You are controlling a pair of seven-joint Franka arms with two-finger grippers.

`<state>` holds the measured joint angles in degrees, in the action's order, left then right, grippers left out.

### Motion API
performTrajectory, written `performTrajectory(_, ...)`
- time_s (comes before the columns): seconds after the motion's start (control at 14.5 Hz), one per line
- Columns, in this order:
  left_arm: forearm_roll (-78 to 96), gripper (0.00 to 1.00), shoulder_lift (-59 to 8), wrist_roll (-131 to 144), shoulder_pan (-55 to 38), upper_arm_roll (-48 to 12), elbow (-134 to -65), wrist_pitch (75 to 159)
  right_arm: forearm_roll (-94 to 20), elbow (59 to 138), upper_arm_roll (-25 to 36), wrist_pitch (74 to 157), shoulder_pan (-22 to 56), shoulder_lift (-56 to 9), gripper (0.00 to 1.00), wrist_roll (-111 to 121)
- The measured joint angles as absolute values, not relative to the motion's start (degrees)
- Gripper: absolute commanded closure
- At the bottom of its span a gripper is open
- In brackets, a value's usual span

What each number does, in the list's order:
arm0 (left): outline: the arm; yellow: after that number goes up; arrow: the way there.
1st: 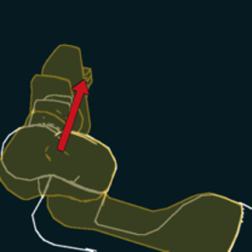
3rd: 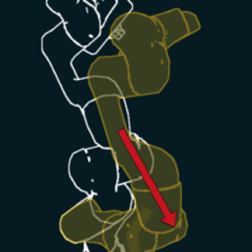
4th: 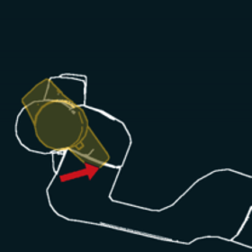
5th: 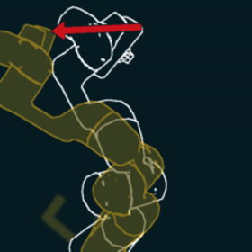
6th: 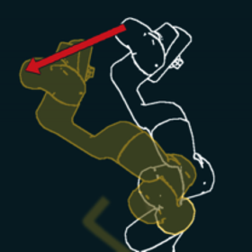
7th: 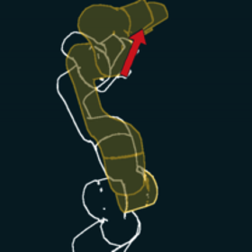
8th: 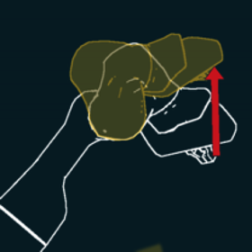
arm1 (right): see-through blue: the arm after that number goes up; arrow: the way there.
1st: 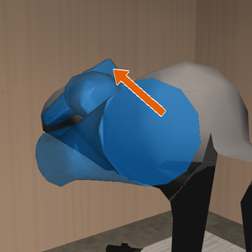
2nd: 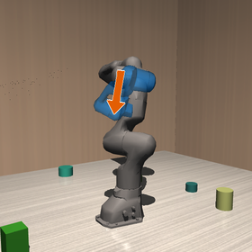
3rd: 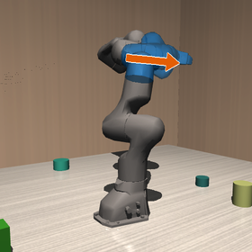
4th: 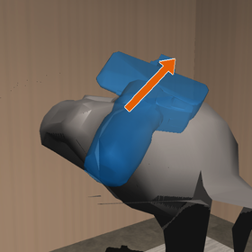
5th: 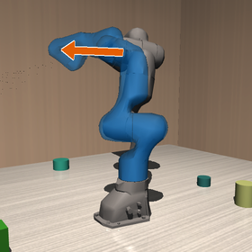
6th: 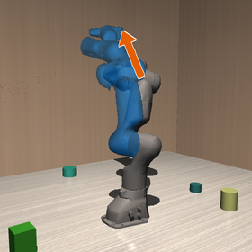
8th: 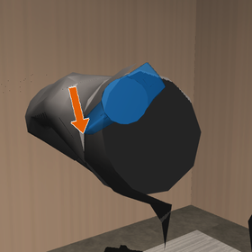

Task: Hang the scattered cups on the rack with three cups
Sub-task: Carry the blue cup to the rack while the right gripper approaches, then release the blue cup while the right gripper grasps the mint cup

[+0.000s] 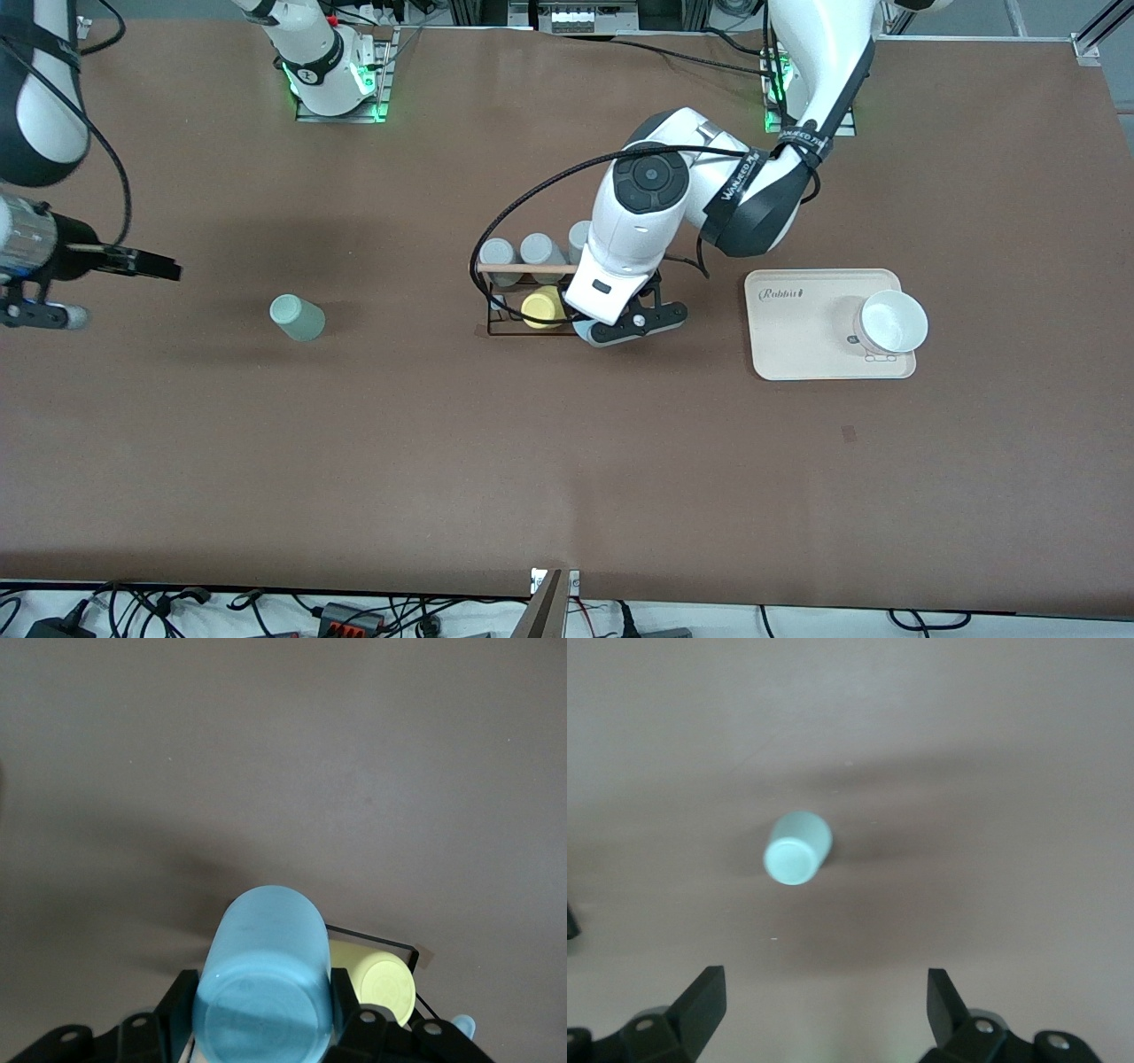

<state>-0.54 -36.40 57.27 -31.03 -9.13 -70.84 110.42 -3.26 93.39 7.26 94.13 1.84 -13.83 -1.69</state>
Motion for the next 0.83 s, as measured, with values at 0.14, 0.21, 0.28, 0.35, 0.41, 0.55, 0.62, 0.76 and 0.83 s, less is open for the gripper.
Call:
performTrajectory(0.14, -0.5, 0.66, -36.6, 58.1, -31.9, -9.1, -70.8, 110.3, -5.2, 93.6, 7.3, 96.2, 1.9, -16.7, 0.00, -1.7)
performTrajectory(0.21, -0.5, 0.66, -36.7, 58.2, -32.1, -9.1, -70.8, 110.2, -5.6, 94.0, 7.3, 97.9, 1.9, -18.1, 0.00, -1.8)
performTrajectory(0.28, -0.6, 0.66, -36.7, 58.3, -32.2, -9.1, -70.8, 110.2, -5.8, 94.6, 7.3, 99.9, 2.0, -19.3, 0.00, -1.8)
performTrajectory(0.35, -1.0, 0.66, -36.7, 58.3, -32.2, -9.0, -70.8, 110.2, -5.9, 95.4, 7.3, 101.7, 2.2, -20.4, 0.00, -1.9)
performTrajectory(0.41, -1.5, 0.66, -36.7, 58.3, -32.3, -9.0, -70.8, 110.2, -6.2, 96.4, 7.3, 103.4, 2.5, -21.2, 0.00, -2.1)
performTrajectory(0.55, -2.2, 0.66, -36.9, 58.3, -32.8, -9.0, -70.9, 109.8, -7.4, 99.4, 7.3, 107.0, 2.9, -21.7, 0.00, -3.1)
performTrajectory(0.62, -2.2, 0.66, -37.1, 58.3, -33.1, -9.0, -70.9, 109.7, -7.8, 101.2, 7.2, 108.8, 3.2, -21.7, 0.00, -4.0)
performTrajectory(0.76, -2.2, 0.66, -37.5, 58.4, -33.6, -9.0, -71.0, 109.7, -8.0, 104.8, 7.2, 112.3, 5.0, -21.4, 0.00, -6.9)
performTrajectory(0.83, -2.2, 0.66, -37.5, 58.4, -33.8, -9.0, -71.1, 109.7, -8.0, 106.7, 7.1, 114.5, 6.0, -21.3, 0.00, -8.5)
